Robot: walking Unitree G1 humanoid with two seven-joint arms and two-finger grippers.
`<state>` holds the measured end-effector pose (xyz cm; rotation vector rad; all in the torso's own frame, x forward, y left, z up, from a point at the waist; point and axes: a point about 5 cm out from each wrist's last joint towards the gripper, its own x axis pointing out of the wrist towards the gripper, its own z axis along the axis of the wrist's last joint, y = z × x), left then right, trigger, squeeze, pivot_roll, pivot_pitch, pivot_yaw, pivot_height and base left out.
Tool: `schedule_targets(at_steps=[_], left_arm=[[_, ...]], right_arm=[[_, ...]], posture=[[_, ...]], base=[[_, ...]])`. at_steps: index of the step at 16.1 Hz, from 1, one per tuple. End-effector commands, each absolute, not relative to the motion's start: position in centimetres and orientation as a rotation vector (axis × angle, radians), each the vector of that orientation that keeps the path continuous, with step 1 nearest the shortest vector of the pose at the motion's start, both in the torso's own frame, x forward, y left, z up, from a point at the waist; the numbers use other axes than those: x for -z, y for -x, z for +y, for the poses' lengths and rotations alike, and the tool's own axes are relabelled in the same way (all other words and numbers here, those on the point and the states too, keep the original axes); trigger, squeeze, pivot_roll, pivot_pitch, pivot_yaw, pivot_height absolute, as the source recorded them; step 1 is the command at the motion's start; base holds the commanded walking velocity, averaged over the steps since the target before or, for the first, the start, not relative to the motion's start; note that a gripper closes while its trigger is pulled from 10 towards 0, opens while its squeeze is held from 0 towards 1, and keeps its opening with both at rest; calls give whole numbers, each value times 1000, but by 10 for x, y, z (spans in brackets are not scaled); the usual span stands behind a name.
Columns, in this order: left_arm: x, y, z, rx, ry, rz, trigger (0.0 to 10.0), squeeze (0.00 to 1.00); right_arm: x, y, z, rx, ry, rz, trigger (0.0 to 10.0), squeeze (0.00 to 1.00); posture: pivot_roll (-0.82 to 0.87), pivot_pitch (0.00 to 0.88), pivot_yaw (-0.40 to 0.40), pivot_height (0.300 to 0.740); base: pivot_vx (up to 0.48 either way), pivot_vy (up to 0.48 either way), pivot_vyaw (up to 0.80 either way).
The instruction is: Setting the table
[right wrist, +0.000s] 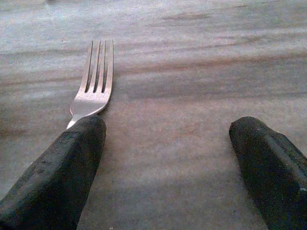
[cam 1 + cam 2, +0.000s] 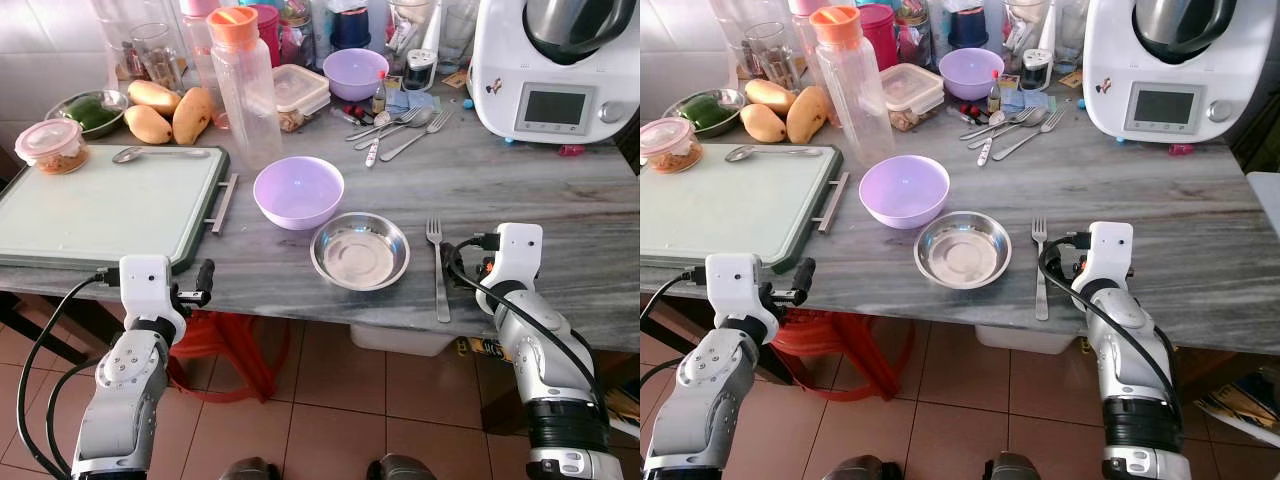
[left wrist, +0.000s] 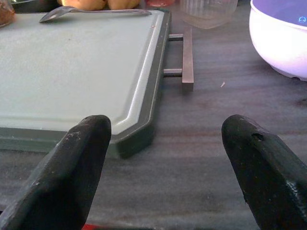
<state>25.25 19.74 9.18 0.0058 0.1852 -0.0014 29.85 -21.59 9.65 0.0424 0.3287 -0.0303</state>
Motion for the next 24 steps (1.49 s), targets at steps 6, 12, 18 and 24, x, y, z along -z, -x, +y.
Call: schedule_targets(at_steps=[6, 12, 18, 24], left_arm=[[-96, -255, 197, 0, -12, 172, 10000, 0], [-96, -258, 196, -1, -11, 168, 10000, 0], [-96, -258, 196, -4, -6, 164, 10000, 0], [-92, -261, 193, 9, 1, 163, 10000, 0]], right_arm=[[-91, -301, -195, -58, -98, 349, 10000, 851], [-94, -301, -196, -49, -105, 330, 10000, 851], [-108, -282, -209, 30, -104, 291, 10000, 851], [-128, -237, -221, 184, -4, 198, 10000, 851]], posture=[[39, 45, 85, 740], [38, 37, 85, 740], [25, 29, 78, 740], [-12, 3, 73, 740]], base=[[0, 0, 0], [0, 0, 0], [0, 0, 0], [0, 0, 0]])
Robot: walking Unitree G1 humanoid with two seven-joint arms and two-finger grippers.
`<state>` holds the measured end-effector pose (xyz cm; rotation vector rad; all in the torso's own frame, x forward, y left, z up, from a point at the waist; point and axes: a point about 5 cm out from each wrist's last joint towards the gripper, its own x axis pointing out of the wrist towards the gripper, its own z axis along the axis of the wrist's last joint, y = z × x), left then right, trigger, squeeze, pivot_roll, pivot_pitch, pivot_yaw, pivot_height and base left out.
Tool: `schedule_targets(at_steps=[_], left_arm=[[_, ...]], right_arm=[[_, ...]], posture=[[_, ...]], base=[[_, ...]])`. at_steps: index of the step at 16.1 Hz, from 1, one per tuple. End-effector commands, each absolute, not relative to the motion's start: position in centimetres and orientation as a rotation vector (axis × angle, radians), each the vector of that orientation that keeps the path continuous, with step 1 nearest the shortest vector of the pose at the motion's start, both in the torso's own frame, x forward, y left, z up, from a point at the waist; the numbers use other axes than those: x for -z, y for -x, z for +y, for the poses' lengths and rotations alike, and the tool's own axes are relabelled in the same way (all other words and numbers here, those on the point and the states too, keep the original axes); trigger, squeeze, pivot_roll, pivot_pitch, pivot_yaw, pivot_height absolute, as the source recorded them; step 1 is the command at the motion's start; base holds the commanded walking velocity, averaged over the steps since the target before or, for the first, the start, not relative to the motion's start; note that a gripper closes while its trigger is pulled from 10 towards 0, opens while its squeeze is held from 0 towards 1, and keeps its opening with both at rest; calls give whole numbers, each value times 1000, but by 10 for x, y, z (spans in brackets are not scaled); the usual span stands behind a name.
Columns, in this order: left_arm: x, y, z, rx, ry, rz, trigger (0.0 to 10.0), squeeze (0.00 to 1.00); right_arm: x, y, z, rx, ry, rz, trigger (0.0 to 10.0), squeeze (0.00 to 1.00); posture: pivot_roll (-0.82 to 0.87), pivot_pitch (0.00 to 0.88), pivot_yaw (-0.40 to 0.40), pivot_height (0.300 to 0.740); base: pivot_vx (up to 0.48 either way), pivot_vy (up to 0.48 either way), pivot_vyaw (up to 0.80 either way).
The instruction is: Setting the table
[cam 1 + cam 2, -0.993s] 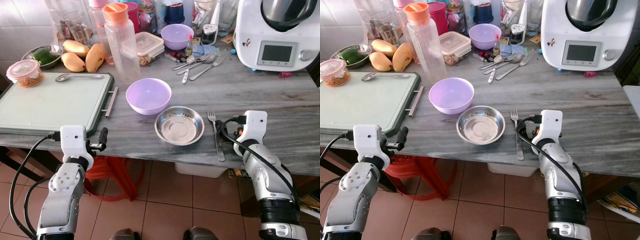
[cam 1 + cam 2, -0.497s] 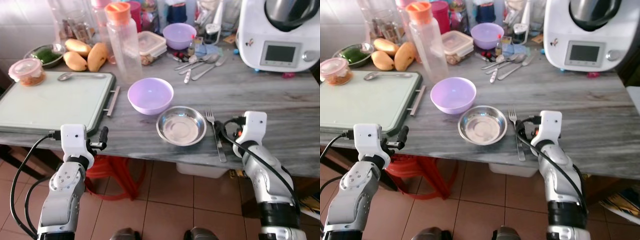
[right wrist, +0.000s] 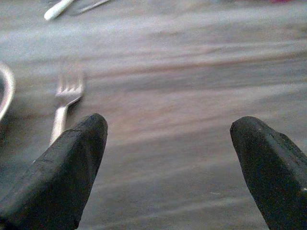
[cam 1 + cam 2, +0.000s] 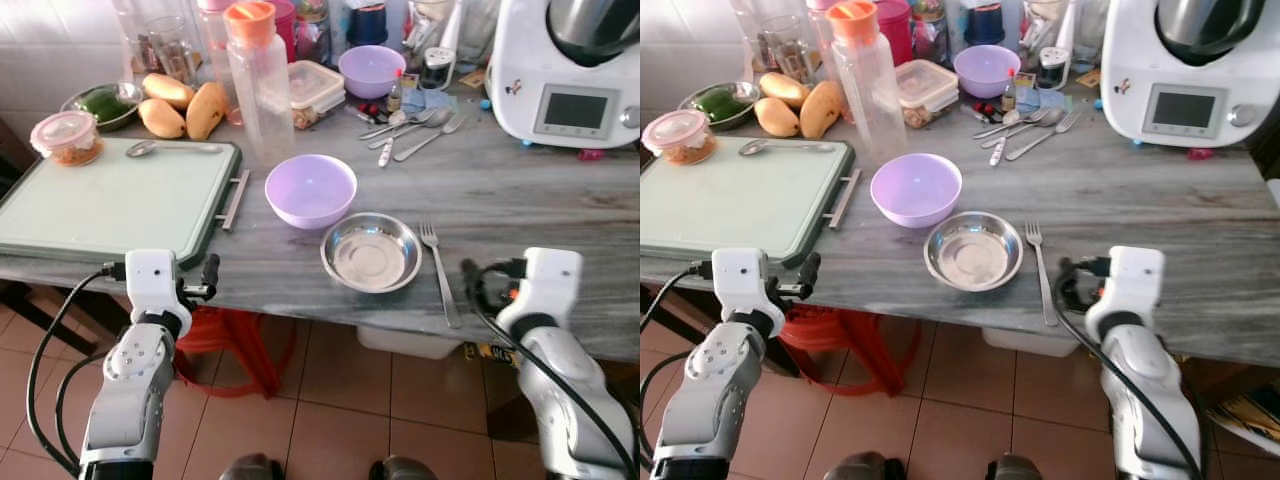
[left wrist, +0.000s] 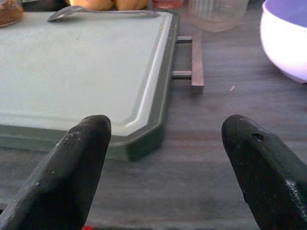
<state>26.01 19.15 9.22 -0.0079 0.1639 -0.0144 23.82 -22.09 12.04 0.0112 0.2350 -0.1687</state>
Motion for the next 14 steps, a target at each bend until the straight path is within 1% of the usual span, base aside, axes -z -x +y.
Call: schedule_targets(at_steps=[1, 2, 3, 4, 5, 7, 8, 11, 12, 14], left_arm=[[-91, -261, 193, 9, 3, 161, 10000, 0], [-91, -261, 192, 9, 5, 161, 10000, 0], [-89, -260, 193, 5, 11, 163, 10000, 0], [-87, -259, 194, -1, 16, 168, 10000, 0], [-84, -259, 194, -4, 17, 174, 10000, 0], [-84, -261, 192, -2, 15, 170, 10000, 0], [-86, -263, 192, -5, 15, 159, 10000, 0], [-86, -264, 197, -24, 16, 153, 10000, 0], [-86, -263, 197, -26, 15, 152, 10000, 0], [-86, -263, 198, -28, 14, 149, 10000, 0]], right_arm=[[-133, -234, -222, 217, 31, 154, 10000, 843], [-137, -229, -220, 241, 59, 106, 10000, 224], [-140, -225, -216, 267, 93, 68, 10000, 0], [-138, -224, -208, 224, 58, 60, 10000, 0], [-132, -226, -202, 191, -70, 73, 10000, 0], [-123, -229, -194, 129, -151, 123, 10000, 0], [-112, -226, -189, 81, -205, 173, 10000, 0], [-98, -214, -184, 21, -214, 230, 10000, 0], [-95, -211, -183, 0, -243, 242, 10000, 0], [-92, -208, -181, -31, -256, 250, 10000, 0]], posture=[[-16, 0, 69, 740], [-15, 0, 68, 740], [-18, 0, 65, 740], [-19, 0, 65, 740], [-20, 0, 64, 740], [-20, 0, 60, 740], [-19, 0, 57, 740], [-18, 0, 54, 740], [-17, 0, 54, 740], [-16, 0, 58, 740]], base=[[0, 0, 0], [0, 0, 0], [0, 0, 0], [0, 0, 0], [0, 0, 0], [0, 0, 0], [0, 0, 0], [0, 0, 0], [0, 0, 0], [0, 0, 0]])
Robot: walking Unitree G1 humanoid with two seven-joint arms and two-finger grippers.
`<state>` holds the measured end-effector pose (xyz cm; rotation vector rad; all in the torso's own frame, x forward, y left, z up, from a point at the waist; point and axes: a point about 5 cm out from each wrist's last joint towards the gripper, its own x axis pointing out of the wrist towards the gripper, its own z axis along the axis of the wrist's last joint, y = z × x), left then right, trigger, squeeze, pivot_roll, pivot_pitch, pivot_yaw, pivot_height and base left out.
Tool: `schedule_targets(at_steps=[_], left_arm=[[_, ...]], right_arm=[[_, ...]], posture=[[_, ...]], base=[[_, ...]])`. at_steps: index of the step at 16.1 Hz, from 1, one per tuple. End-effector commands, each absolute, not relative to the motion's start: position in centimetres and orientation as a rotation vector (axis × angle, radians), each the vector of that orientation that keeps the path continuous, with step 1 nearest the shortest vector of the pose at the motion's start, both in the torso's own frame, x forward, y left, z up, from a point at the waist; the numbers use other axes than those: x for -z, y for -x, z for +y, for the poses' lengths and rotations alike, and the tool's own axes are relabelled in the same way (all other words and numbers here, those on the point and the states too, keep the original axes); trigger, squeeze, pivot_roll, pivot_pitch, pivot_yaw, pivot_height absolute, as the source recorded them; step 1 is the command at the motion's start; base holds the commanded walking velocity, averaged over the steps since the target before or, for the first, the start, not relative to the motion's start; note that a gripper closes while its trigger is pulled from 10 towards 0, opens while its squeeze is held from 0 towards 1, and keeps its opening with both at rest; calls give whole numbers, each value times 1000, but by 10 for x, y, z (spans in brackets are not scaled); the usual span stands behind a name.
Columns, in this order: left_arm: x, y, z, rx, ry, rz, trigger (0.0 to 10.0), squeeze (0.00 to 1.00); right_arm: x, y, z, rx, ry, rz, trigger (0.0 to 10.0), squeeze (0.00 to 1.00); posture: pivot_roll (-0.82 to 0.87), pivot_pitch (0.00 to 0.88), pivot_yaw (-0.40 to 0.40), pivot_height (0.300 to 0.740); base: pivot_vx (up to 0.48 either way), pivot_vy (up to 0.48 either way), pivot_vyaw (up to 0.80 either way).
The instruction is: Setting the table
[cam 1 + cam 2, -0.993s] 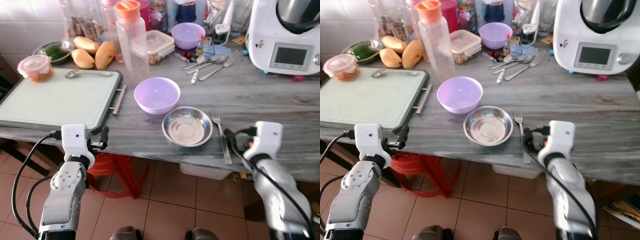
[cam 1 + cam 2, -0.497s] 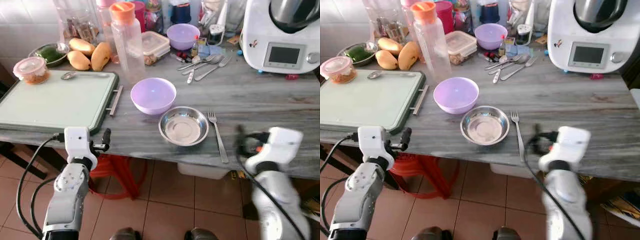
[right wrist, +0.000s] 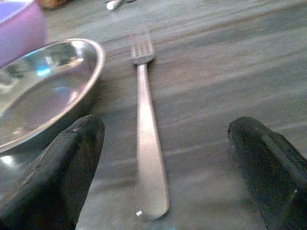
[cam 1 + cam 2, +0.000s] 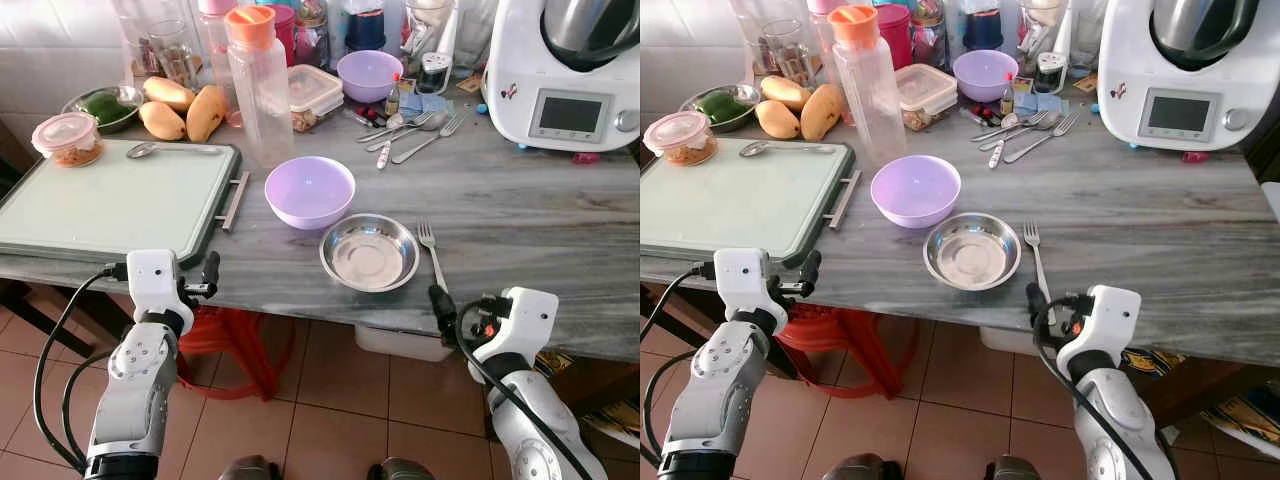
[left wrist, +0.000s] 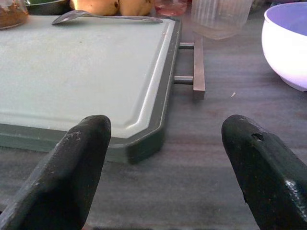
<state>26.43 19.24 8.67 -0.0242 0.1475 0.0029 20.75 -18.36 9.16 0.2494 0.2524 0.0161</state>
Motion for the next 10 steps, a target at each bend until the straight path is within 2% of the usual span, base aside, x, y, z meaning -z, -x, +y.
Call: schedule_targets(at_steps=[1, 6, 10], left_arm=[[-86, -263, 199, -27, 13, 148, 10000, 0], [-88, -264, 200, -28, 10, 143, 10000, 0], [-88, -264, 199, -29, 11, 141, 10000, 0]], right_arm=[[-90, -206, -178, -72, -274, 255, 10000, 0], [-87, -200, -165, -223, -358, 283, 10000, 0], [-83, -197, -164, -235, -374, 305, 10000, 0]], posture=[[-15, 0, 58, 740], [-10, 0, 58, 740], [-9, 0, 58, 740]], base=[[0, 0, 0], [0, 0, 0], [0, 0, 0]])
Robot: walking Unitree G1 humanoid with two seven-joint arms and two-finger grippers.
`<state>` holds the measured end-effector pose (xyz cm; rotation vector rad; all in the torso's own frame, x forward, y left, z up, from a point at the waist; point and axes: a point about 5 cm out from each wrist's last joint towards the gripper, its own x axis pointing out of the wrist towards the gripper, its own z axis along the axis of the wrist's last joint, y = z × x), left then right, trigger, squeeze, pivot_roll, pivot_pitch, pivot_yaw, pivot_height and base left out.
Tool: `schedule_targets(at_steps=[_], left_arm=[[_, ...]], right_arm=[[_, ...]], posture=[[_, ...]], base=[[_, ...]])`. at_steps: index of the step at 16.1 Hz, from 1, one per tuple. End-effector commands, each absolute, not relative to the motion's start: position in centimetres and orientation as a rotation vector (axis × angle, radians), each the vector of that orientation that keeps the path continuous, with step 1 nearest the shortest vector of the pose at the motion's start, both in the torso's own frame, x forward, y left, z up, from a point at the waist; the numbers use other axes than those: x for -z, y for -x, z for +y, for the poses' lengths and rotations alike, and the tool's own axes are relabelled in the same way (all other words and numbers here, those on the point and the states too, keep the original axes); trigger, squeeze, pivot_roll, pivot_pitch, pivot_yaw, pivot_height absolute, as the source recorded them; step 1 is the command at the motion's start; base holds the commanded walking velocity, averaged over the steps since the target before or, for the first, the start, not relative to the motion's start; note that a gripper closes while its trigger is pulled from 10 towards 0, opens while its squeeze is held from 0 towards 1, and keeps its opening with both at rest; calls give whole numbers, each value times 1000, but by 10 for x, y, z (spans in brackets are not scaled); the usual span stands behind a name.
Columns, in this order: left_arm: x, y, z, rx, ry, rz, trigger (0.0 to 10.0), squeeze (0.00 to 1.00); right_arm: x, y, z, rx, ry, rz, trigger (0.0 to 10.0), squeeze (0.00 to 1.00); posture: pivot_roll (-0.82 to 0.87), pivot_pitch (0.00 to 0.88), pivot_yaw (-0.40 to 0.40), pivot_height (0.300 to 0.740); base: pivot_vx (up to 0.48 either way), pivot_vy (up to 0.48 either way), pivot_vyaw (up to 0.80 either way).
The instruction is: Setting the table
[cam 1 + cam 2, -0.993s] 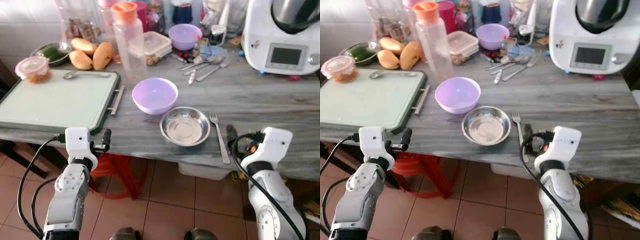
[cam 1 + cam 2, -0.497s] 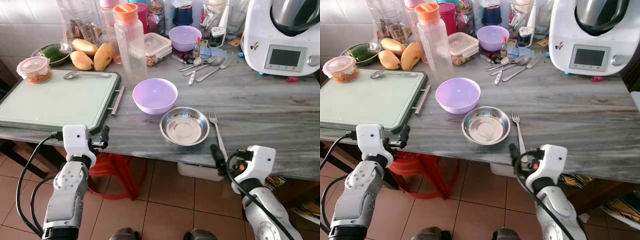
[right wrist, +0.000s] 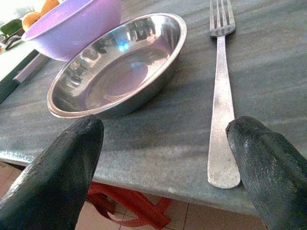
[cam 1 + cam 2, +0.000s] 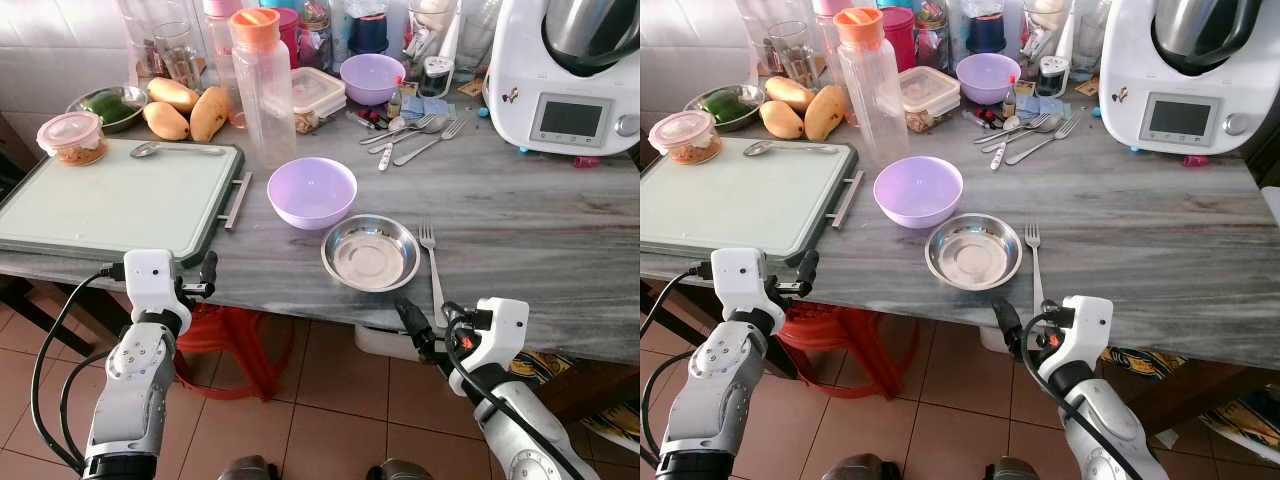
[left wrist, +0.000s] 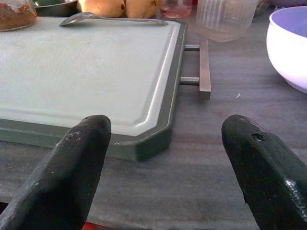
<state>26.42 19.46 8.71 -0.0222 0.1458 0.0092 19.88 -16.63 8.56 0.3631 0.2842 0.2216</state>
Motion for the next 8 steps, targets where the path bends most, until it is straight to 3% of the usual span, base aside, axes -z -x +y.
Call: schedule_targets(at_steps=[1, 8], left_arm=[[-88, -264, 199, -29, 12, 141, 10000, 0], [-89, -264, 199, -32, 18, 135, 10000, 0]], right_arm=[[-82, -197, -164, -236, -375, 308, 10000, 0], [-114, -206, -169, -217, -208, 115, 10000, 0]], posture=[[-8, 0, 59, 740], [-10, 0, 55, 740]], base=[[0, 0, 0], [0, 0, 0]])
